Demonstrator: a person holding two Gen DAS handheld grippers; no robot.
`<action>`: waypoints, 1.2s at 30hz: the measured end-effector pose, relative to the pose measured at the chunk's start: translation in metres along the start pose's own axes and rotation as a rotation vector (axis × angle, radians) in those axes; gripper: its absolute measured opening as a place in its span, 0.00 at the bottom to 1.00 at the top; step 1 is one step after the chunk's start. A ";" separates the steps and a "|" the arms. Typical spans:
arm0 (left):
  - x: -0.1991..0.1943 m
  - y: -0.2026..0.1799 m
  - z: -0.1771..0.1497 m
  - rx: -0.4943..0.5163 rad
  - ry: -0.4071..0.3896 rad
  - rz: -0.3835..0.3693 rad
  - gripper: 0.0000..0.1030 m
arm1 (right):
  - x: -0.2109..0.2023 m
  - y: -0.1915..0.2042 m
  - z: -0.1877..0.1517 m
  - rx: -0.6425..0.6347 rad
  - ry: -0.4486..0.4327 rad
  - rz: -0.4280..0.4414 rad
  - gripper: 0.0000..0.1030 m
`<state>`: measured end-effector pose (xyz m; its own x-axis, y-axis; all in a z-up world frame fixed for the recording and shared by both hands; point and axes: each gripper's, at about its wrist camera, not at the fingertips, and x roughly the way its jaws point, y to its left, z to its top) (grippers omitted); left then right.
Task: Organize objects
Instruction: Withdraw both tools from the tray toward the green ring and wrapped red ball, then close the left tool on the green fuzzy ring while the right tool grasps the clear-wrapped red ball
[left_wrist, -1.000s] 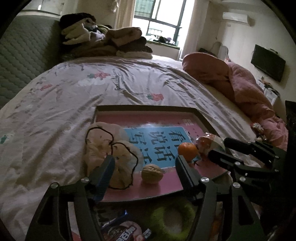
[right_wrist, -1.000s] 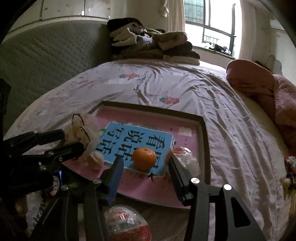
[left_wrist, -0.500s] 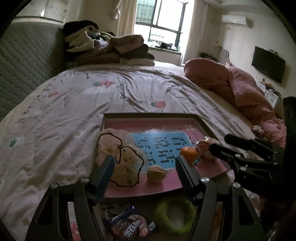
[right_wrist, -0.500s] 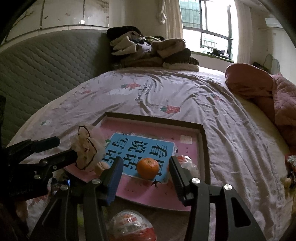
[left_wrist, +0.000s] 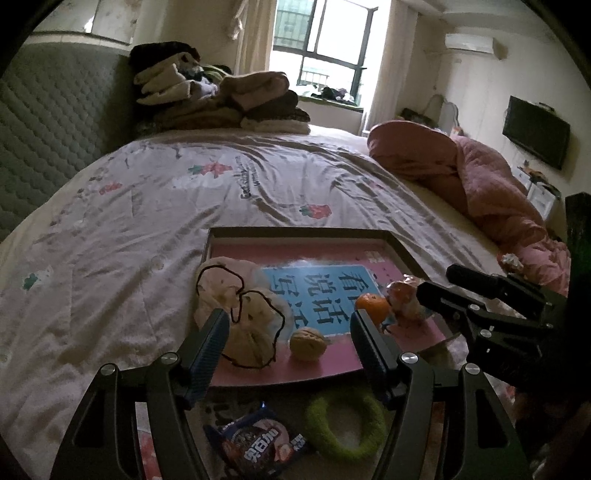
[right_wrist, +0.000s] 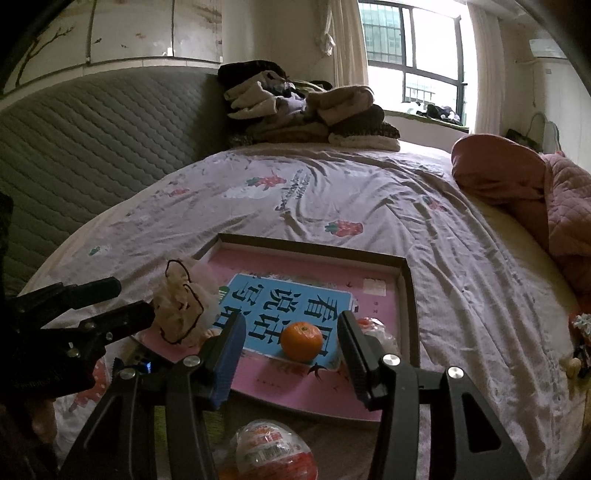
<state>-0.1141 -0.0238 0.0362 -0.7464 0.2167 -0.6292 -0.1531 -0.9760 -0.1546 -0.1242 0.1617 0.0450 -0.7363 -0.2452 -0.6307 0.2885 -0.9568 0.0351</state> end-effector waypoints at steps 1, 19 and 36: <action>0.000 -0.002 -0.001 0.006 0.000 0.000 0.68 | 0.000 0.000 0.000 0.000 0.000 0.000 0.50; 0.008 -0.025 -0.019 0.073 0.071 0.014 0.68 | -0.011 -0.004 -0.017 -0.001 0.015 -0.005 0.50; 0.015 -0.042 -0.042 0.174 0.127 0.064 0.68 | -0.022 -0.001 -0.043 -0.040 0.060 -0.001 0.50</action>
<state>-0.0921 0.0216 0.0012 -0.6722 0.1445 -0.7262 -0.2258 -0.9741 0.0152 -0.0824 0.1746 0.0256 -0.6992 -0.2332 -0.6758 0.3126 -0.9499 0.0044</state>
